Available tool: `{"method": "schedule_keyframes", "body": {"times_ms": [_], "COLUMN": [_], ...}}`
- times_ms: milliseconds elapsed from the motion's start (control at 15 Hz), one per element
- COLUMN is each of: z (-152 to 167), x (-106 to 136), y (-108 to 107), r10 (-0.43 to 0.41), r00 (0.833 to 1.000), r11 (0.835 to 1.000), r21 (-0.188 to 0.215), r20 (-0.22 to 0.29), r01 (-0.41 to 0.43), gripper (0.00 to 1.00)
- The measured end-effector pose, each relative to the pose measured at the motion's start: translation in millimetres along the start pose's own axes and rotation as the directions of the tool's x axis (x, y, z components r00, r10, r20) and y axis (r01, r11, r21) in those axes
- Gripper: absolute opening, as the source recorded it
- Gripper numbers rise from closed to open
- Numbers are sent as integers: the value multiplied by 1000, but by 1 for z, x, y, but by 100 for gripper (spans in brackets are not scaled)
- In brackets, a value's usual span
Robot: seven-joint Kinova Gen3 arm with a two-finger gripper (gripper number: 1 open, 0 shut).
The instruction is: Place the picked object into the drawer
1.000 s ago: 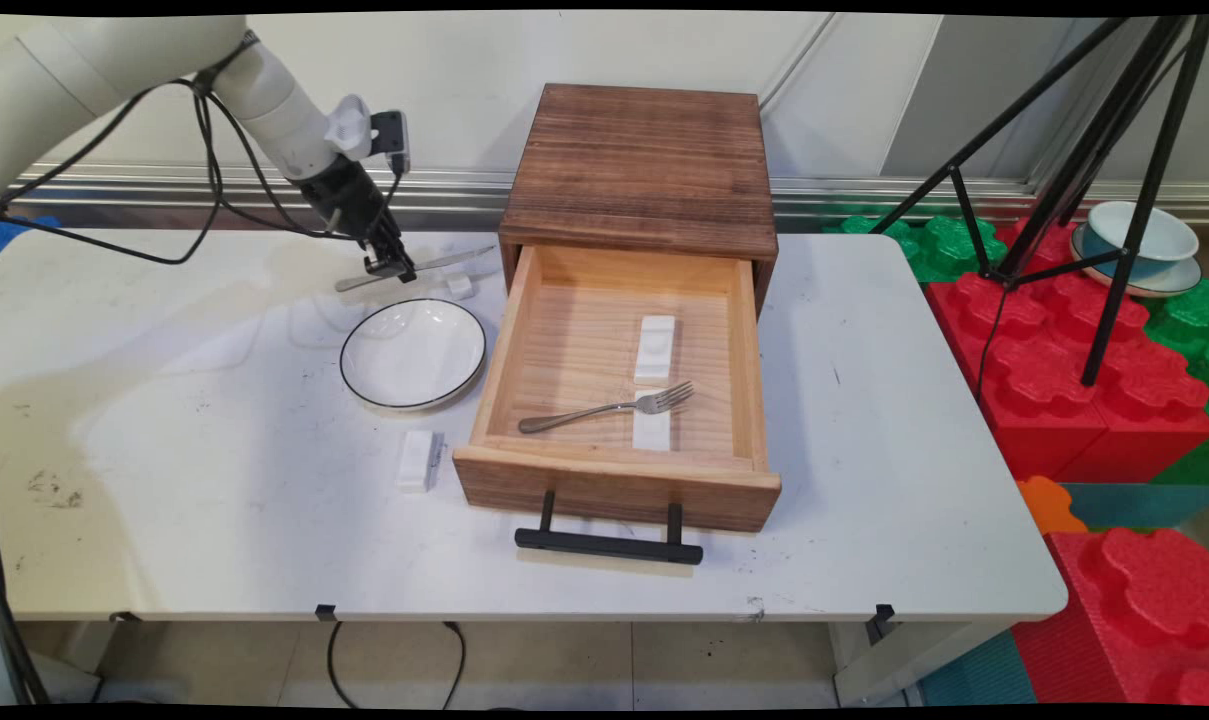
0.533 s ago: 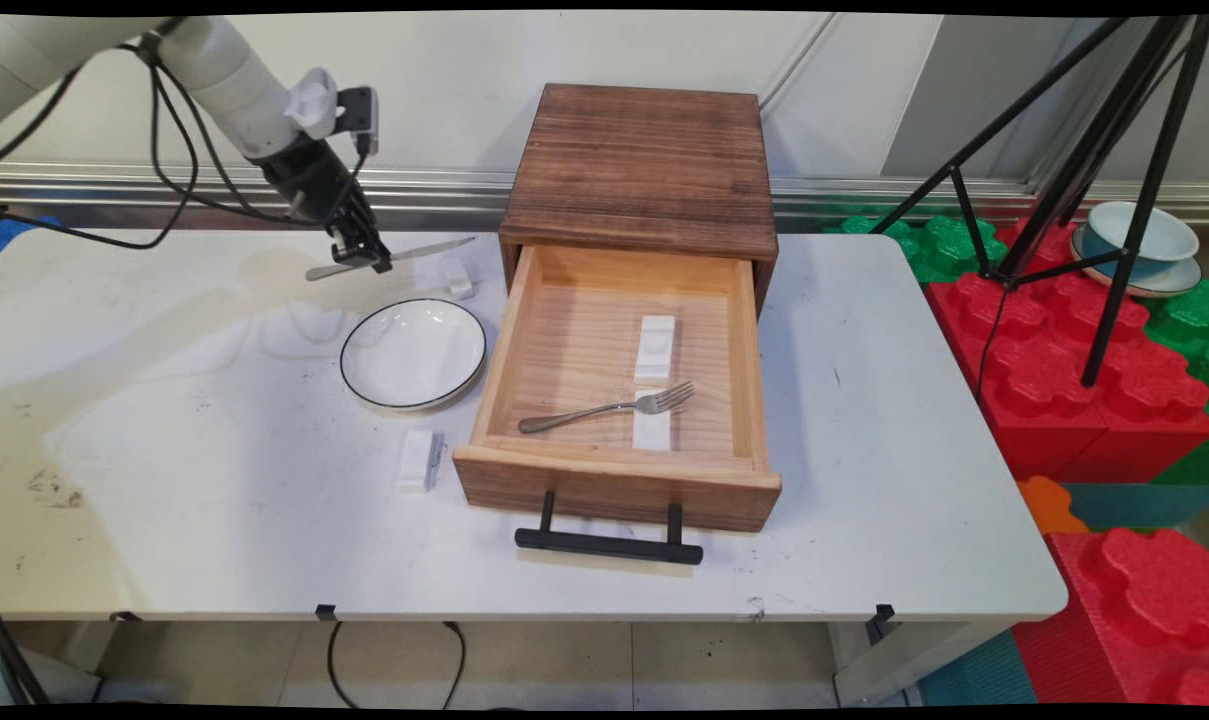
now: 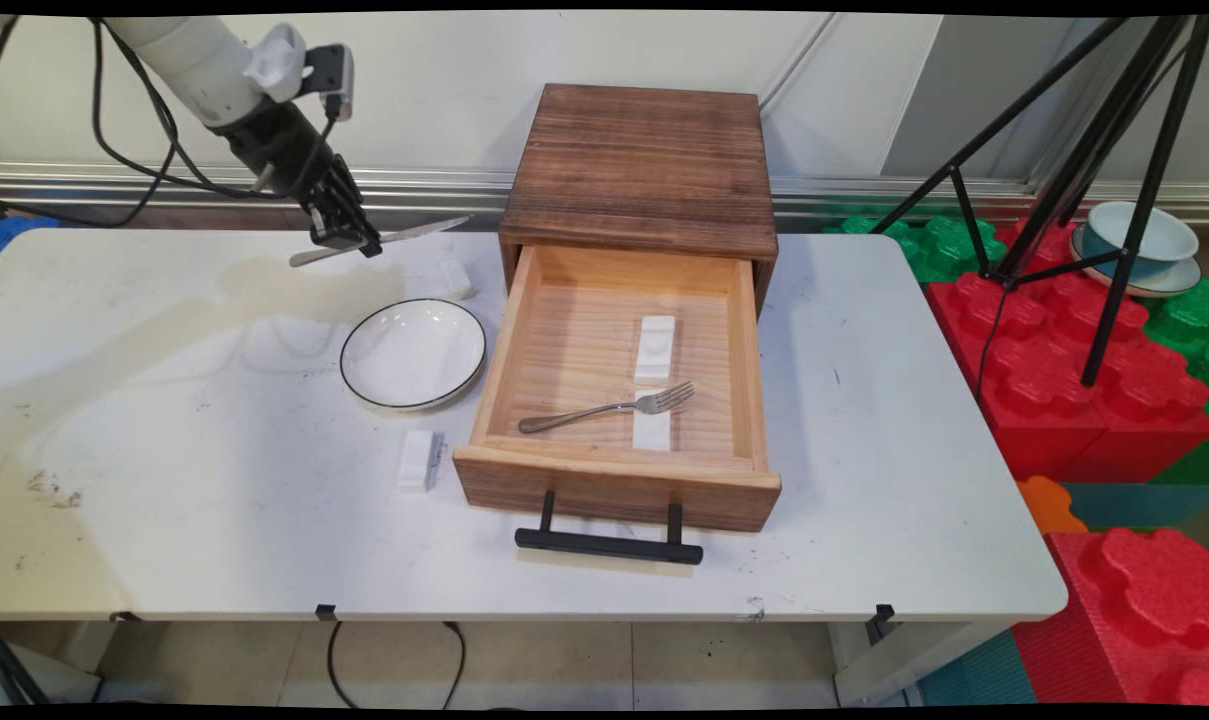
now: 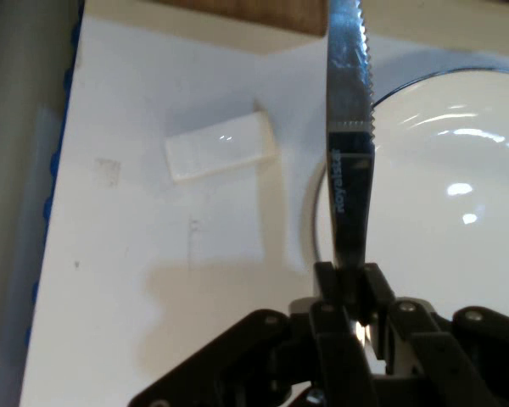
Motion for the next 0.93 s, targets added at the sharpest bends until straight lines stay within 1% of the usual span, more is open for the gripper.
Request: {"method": "schedule_keyframes", "body": {"times_ms": [333,667,933], "z": [-28,-48,-55], "x": [15,43,63], "y": [22,48,60], "r10": [20,44,57], "r00": [998,991,983], "r11": [999,996,994], "r21": [-30,-67,-79], "r20": [-51,-130,-175], "r01": [-22,-53,-71], "gripper": [0,0,0]}}
